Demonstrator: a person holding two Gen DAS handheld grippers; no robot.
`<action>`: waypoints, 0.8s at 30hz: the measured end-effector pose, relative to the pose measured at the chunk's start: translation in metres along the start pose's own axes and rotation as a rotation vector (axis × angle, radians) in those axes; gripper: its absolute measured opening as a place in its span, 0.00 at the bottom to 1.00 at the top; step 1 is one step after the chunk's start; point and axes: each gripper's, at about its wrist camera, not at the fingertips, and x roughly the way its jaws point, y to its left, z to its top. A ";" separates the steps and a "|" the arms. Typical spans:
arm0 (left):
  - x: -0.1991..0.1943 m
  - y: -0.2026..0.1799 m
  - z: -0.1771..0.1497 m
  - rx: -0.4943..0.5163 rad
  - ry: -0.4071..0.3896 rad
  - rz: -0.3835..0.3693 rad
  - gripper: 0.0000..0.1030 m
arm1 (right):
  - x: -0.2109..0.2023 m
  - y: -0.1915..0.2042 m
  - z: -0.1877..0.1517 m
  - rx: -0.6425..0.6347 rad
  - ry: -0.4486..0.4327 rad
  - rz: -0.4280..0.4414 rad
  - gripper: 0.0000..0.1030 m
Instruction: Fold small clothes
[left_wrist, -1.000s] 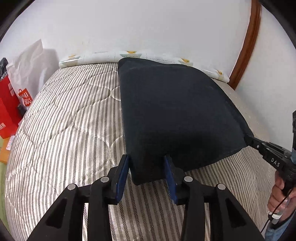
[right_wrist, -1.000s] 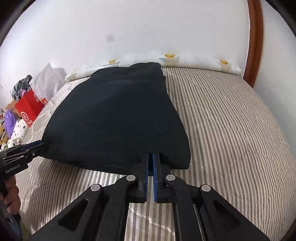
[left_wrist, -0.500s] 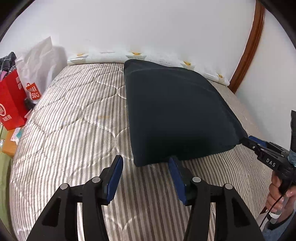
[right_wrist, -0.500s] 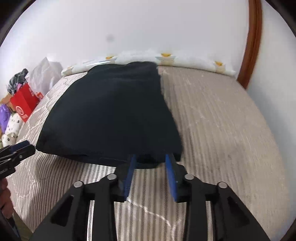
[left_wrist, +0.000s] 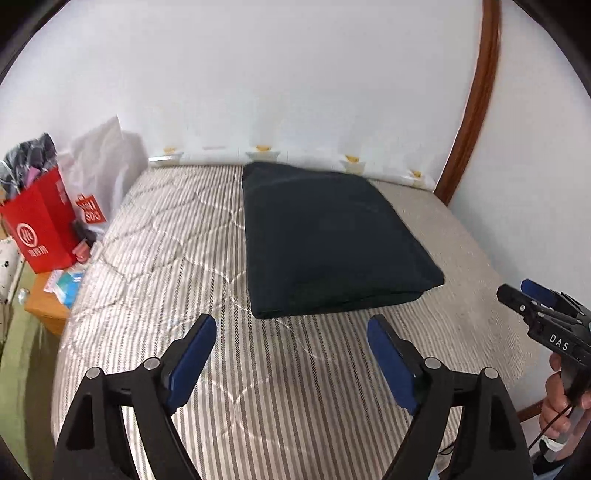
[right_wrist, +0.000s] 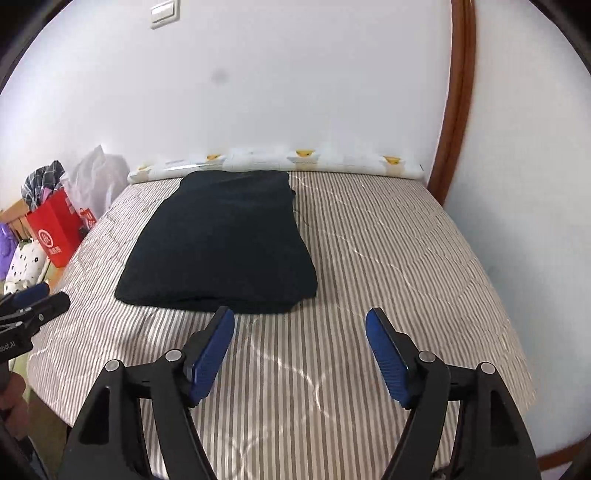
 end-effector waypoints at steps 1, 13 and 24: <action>-0.008 -0.002 -0.001 0.002 -0.014 -0.001 0.84 | -0.007 -0.001 -0.002 0.009 -0.005 -0.010 0.71; -0.070 -0.024 -0.025 0.025 -0.058 -0.014 0.88 | -0.079 -0.008 -0.041 0.104 -0.060 -0.067 1.00; -0.096 -0.048 -0.038 0.063 -0.100 -0.001 0.88 | -0.111 -0.021 -0.060 0.108 -0.092 -0.085 1.00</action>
